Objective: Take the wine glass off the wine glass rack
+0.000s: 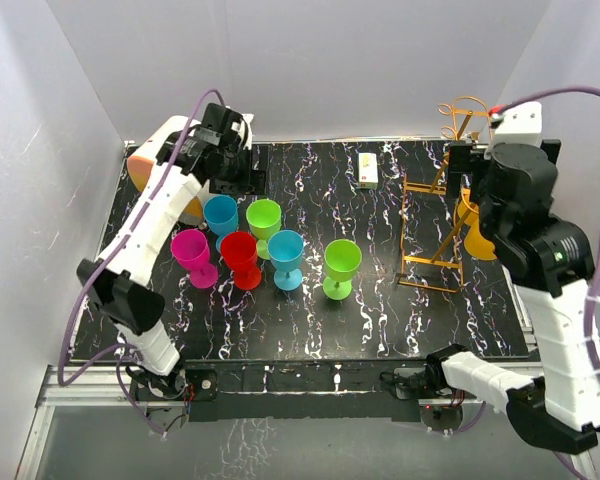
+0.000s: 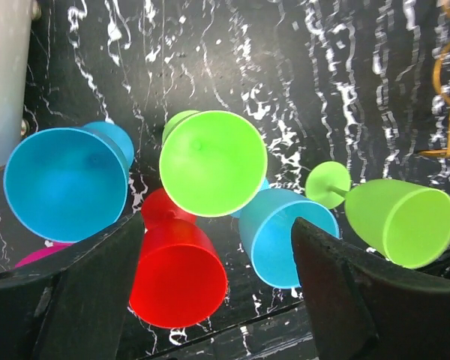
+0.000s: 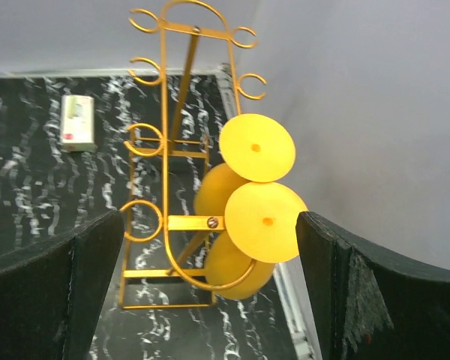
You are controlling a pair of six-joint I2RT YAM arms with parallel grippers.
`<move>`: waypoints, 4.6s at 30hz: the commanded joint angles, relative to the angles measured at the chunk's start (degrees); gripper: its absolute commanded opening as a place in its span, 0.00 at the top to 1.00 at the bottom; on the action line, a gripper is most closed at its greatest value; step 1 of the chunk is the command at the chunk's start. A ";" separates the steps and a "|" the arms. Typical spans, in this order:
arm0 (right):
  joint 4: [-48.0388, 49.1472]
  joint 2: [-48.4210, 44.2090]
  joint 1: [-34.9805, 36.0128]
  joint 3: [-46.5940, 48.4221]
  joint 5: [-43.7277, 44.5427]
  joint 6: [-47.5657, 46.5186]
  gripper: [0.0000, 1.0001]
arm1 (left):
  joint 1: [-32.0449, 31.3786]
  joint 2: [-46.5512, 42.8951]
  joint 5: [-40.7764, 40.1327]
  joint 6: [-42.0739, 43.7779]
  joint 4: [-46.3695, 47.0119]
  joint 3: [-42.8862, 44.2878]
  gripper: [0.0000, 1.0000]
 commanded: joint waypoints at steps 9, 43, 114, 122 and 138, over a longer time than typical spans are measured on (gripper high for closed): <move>-3.21 11.02 0.11 4.51 19.68 -9.11 0.39 | 0.27 -18.44 18.59 1.74 11.93 -9.00 0.16; 3.58 22.73 -9.97 1.08 12.77 -14.29 0.59 | -9.20 -26.45 14.13 4.35 13.47 -16.01 0.11; 13.47 21.18 -11.78 -0.95 20.06 -26.19 1.00 | -9.53 -24.09 16.24 3.57 14.44 -15.68 0.09; 14.19 22.06 -13.44 -1.50 18.65 -25.76 1.00 | -9.66 -24.09 16.24 3.66 14.28 -15.66 0.09; 15.91 22.32 -16.03 -1.90 18.32 -26.42 1.00 | -10.49 -24.48 15.58 3.92 13.73 -15.49 0.09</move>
